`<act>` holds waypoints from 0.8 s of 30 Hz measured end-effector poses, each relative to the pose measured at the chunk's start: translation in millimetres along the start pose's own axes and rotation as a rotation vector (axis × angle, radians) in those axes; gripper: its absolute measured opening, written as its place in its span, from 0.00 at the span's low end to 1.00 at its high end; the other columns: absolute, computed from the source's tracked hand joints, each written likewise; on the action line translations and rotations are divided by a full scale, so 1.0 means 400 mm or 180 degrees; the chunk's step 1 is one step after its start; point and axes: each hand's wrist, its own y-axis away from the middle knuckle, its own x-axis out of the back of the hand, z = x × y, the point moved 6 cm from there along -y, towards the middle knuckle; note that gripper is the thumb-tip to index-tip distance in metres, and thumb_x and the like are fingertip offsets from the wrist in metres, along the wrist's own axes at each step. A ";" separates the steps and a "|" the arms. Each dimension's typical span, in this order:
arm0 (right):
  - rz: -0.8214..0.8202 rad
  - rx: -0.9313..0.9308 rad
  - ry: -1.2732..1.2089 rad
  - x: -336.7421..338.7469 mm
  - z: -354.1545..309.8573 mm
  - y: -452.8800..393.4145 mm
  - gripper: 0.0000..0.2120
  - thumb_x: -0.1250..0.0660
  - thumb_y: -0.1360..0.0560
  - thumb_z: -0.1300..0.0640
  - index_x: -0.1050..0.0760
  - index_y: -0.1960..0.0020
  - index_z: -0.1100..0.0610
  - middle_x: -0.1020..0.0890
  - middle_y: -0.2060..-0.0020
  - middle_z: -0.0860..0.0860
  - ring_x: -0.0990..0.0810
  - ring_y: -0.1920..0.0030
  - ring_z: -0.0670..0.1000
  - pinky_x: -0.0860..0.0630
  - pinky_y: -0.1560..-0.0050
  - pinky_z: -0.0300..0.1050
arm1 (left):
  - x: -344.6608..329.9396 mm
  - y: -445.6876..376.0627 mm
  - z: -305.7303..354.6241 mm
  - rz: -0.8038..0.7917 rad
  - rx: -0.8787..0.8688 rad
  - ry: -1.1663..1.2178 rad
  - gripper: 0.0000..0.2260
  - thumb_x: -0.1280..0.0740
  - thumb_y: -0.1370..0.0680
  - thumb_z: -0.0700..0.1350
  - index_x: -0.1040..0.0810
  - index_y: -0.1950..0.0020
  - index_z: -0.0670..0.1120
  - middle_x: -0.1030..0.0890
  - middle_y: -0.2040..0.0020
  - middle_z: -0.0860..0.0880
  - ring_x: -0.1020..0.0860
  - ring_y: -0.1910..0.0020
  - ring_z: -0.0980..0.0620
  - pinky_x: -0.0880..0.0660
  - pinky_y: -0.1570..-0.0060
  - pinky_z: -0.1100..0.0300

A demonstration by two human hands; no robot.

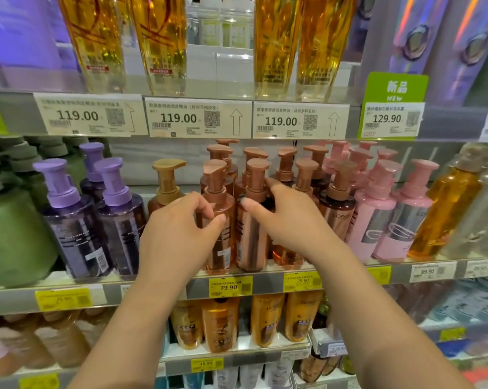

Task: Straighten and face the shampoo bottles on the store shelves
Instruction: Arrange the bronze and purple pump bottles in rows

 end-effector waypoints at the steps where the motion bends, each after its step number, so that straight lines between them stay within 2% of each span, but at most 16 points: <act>1: -0.0216 -0.0036 -0.0244 0.002 0.004 0.000 0.27 0.37 0.20 0.43 0.35 0.24 0.50 0.22 0.36 0.48 0.17 0.51 0.51 0.21 0.49 0.45 | 0.000 0.002 0.001 -0.0017 -0.0014 -0.0011 0.10 0.29 0.28 0.56 0.28 0.63 0.56 0.18 0.56 0.58 0.20 0.53 0.57 0.24 0.56 0.56; 3: -0.0492 -0.0142 -0.0558 0.006 0.010 0.000 0.27 0.36 0.19 0.49 0.39 0.22 0.48 0.25 0.40 0.43 0.16 0.65 0.48 0.16 0.57 0.47 | 0.002 0.006 0.003 -0.0056 -0.0046 -0.0025 0.10 0.29 0.28 0.55 0.28 0.63 0.56 0.17 0.55 0.58 0.20 0.51 0.58 0.22 0.54 0.54; 4: -0.0471 -0.0174 -0.0590 0.009 0.012 -0.003 0.27 0.34 0.20 0.50 0.38 0.23 0.48 0.26 0.41 0.43 0.16 0.68 0.48 0.16 0.61 0.47 | 0.002 0.008 0.005 -0.0071 -0.0064 -0.0037 0.10 0.29 0.28 0.54 0.28 0.63 0.56 0.17 0.55 0.58 0.20 0.50 0.57 0.22 0.54 0.54; 5: -0.0363 -0.0197 -0.0562 0.011 0.014 -0.009 0.26 0.32 0.21 0.48 0.35 0.26 0.49 0.24 0.42 0.43 0.15 0.67 0.48 0.16 0.62 0.47 | 0.002 0.010 0.006 -0.0082 -0.0083 -0.0053 0.10 0.29 0.28 0.54 0.28 0.64 0.55 0.17 0.54 0.58 0.20 0.50 0.57 0.22 0.53 0.53; 7: -0.0017 -0.0166 -0.0301 0.009 0.010 -0.017 0.24 0.28 0.25 0.43 0.28 0.34 0.52 0.20 0.44 0.47 0.15 0.59 0.51 0.18 0.58 0.47 | 0.002 0.012 0.008 -0.0090 -0.0110 -0.0068 0.10 0.28 0.28 0.53 0.28 0.64 0.55 0.17 0.52 0.58 0.20 0.48 0.58 0.22 0.52 0.54; 10: 0.0316 -0.0031 0.0280 -0.009 0.000 -0.023 0.28 0.29 0.30 0.34 0.24 0.42 0.55 0.18 0.49 0.51 0.19 0.51 0.53 0.23 0.56 0.45 | 0.001 0.014 0.009 -0.0103 -0.0112 -0.0042 0.10 0.27 0.28 0.52 0.28 0.64 0.55 0.17 0.49 0.58 0.21 0.46 0.60 0.25 0.52 0.58; 12: 0.0273 -0.0066 0.0195 -0.004 0.005 -0.027 0.29 0.33 0.28 0.31 0.24 0.39 0.53 0.18 0.48 0.51 0.18 0.52 0.52 0.21 0.55 0.48 | 0.000 0.015 0.009 -0.0116 -0.0115 -0.0036 0.10 0.27 0.28 0.52 0.27 0.63 0.55 0.17 0.50 0.58 0.21 0.47 0.60 0.27 0.53 0.59; 13: 0.0166 -0.0135 0.0011 0.003 0.009 -0.030 0.28 0.35 0.26 0.33 0.25 0.35 0.52 0.18 0.43 0.51 0.17 0.54 0.51 0.19 0.55 0.50 | -0.001 0.014 0.008 -0.0125 -0.0106 -0.0014 0.10 0.27 0.28 0.53 0.27 0.63 0.55 0.17 0.50 0.58 0.21 0.47 0.59 0.27 0.53 0.59; 15: -0.0261 -0.0246 -0.0439 0.009 0.017 -0.034 0.26 0.36 0.20 0.42 0.32 0.26 0.51 0.22 0.34 0.51 0.15 0.63 0.48 0.17 0.59 0.50 | -0.001 0.011 0.002 -0.0149 -0.0043 0.0106 0.09 0.27 0.28 0.53 0.27 0.62 0.55 0.17 0.49 0.57 0.21 0.47 0.58 0.27 0.51 0.59; 16: -0.0481 -0.0264 -0.0634 0.008 0.016 -0.034 0.23 0.36 0.19 0.47 0.33 0.26 0.50 0.23 0.33 0.50 0.15 0.65 0.48 0.16 0.61 0.49 | -0.001 0.010 -0.001 -0.0162 0.0001 0.0187 0.09 0.28 0.28 0.54 0.26 0.62 0.55 0.17 0.48 0.57 0.21 0.46 0.58 0.28 0.51 0.59; 17: -0.0644 -0.0263 -0.0766 0.007 0.015 -0.033 0.21 0.35 0.19 0.51 0.32 0.27 0.49 0.23 0.35 0.49 0.15 0.65 0.49 0.15 0.63 0.50 | 0.000 0.009 -0.002 -0.0173 0.0039 0.0257 0.09 0.28 0.28 0.54 0.26 0.62 0.55 0.17 0.47 0.57 0.21 0.45 0.57 0.29 0.50 0.59; 19: -0.0691 -0.0229 -0.0737 0.010 0.010 -0.034 0.18 0.34 0.20 0.51 0.29 0.31 0.49 0.22 0.41 0.47 0.15 0.62 0.51 0.15 0.63 0.50 | 0.000 0.009 -0.004 -0.0194 0.0082 0.0329 0.08 0.29 0.27 0.54 0.25 0.61 0.55 0.17 0.46 0.56 0.22 0.45 0.58 0.31 0.50 0.60; 22: -0.0445 -0.0080 0.0214 0.019 -0.006 -0.041 0.19 0.33 0.21 0.44 0.28 0.37 0.55 0.24 0.54 0.48 0.19 0.54 0.53 0.23 0.60 0.48 | -0.001 0.010 -0.004 -0.0175 0.0058 0.0333 0.08 0.29 0.27 0.54 0.25 0.61 0.55 0.17 0.46 0.56 0.22 0.46 0.59 0.33 0.50 0.61; 24: -0.0200 -0.0049 0.0748 0.019 -0.017 -0.042 0.23 0.34 0.23 0.39 0.28 0.43 0.58 0.26 0.57 0.50 0.24 0.55 0.54 0.29 0.58 0.47 | -0.004 0.011 -0.006 -0.0189 0.0065 0.0366 0.08 0.29 0.26 0.54 0.25 0.61 0.55 0.17 0.46 0.56 0.22 0.44 0.58 0.30 0.49 0.60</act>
